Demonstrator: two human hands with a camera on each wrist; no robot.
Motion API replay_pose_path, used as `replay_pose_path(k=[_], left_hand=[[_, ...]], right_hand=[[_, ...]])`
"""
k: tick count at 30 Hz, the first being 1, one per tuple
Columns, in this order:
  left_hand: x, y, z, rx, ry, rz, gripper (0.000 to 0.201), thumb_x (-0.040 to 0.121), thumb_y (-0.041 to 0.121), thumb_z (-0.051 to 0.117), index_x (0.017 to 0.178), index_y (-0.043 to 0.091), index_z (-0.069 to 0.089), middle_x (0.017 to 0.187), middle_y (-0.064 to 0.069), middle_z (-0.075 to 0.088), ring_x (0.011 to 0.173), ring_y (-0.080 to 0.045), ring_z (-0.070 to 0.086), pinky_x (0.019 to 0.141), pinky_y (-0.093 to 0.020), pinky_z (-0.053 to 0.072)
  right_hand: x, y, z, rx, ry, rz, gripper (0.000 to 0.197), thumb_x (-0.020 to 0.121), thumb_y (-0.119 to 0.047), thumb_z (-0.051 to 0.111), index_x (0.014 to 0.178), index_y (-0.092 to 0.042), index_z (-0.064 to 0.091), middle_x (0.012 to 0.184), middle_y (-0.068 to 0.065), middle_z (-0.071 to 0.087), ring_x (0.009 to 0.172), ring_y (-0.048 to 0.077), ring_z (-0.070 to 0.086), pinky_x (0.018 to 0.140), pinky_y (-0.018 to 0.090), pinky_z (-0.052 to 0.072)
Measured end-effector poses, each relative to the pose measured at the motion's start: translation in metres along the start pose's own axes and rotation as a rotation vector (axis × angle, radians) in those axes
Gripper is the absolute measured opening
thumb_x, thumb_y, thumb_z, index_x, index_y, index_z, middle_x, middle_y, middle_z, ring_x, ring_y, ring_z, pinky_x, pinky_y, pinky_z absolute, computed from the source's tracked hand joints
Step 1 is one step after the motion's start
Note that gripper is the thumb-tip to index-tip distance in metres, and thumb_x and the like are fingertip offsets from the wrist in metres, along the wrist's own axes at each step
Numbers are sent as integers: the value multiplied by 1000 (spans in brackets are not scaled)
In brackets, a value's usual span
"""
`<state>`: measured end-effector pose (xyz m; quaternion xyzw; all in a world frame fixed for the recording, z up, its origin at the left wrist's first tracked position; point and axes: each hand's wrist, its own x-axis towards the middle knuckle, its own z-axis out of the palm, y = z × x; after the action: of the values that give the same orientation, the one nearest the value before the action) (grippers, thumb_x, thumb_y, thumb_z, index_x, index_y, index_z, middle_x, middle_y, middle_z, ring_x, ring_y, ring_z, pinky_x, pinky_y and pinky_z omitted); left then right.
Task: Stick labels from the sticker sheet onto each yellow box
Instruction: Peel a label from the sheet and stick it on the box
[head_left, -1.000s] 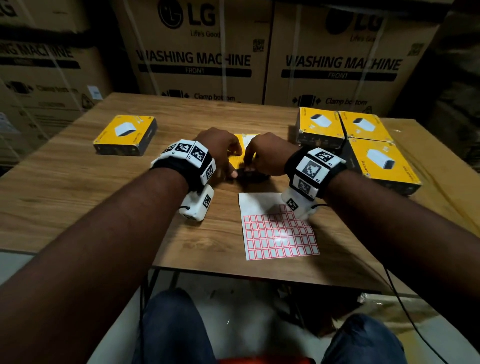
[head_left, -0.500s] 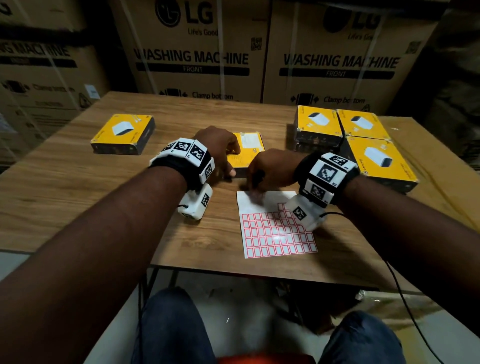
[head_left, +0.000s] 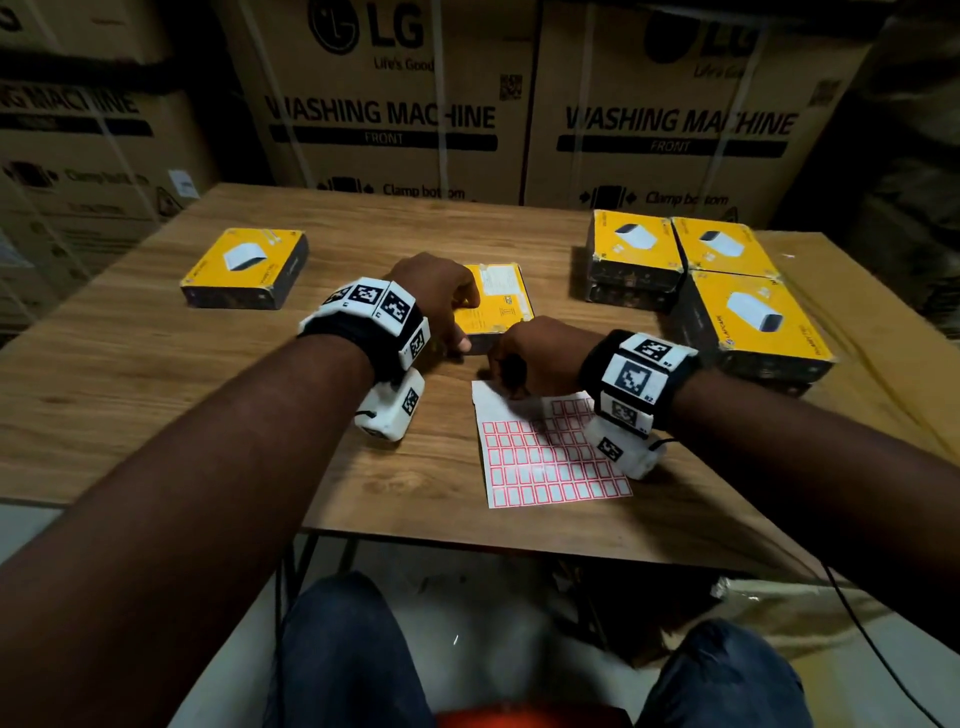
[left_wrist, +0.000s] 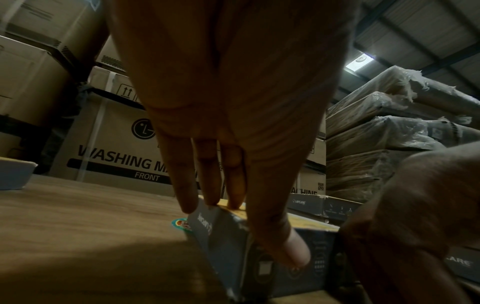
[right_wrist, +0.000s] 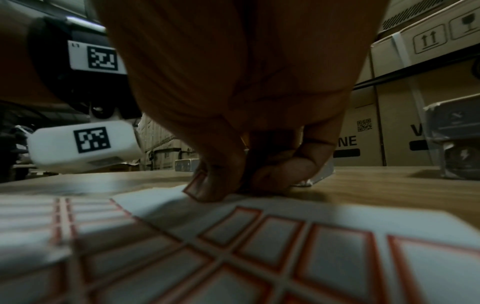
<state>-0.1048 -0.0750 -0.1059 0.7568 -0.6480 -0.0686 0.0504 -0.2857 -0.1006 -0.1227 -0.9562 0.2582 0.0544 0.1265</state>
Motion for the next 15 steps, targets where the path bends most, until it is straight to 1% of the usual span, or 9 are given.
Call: replay_pose_path(k=[3,6,8,10,12,15], left_hand=[[0,-1,1,-3,6,-4,67,55,38,92,116,29,65,118,8,67,107,-15,62,82,-25,45],[0,-1,2,-5,6,-2,68,55,37,92,116,28,65,119,7,67,108,-15,62,82,-24,44],[0,-1,2,-7,8,-5,68,54,38,92,116,29,65,119,7,67,108,-15,62,84,-25,45],[0,0,2,-4,4,-10,68,53,39,92,115,30,65,118,8,67,107,-15,62,84,-26,47],[0,0,2,-6,1,-12,68,53,40,92,114,31,65,118,9,67,106,-15,62,82,-25,46],[0,0,2,-8,3,-13,67,53,40,92,114,31,65,117,9,67,107,-14,62,80,-23,43]], right_hand=[[2,0,2,-23,11,-11,19,83,-14,69,101,-15,70,100,4,70,91,24,64,72,26,45],[3,1,4,-40,28,-28,24,81,-11,69,104,-14,65,101,4,67,92,24,61,69,25,40],[4,3,4,-14,42,-48,25,80,-10,70,104,-14,64,100,4,66,90,23,60,68,24,39],[4,5,4,29,51,-66,28,78,-10,73,103,-17,62,96,0,64,89,21,60,69,24,41],[4,7,2,56,54,-57,32,75,-9,76,102,-19,62,93,-4,61,87,18,59,69,24,43],[4,11,-10,153,14,-37,31,73,-6,77,96,-23,66,88,-10,65,82,10,61,74,27,51]])
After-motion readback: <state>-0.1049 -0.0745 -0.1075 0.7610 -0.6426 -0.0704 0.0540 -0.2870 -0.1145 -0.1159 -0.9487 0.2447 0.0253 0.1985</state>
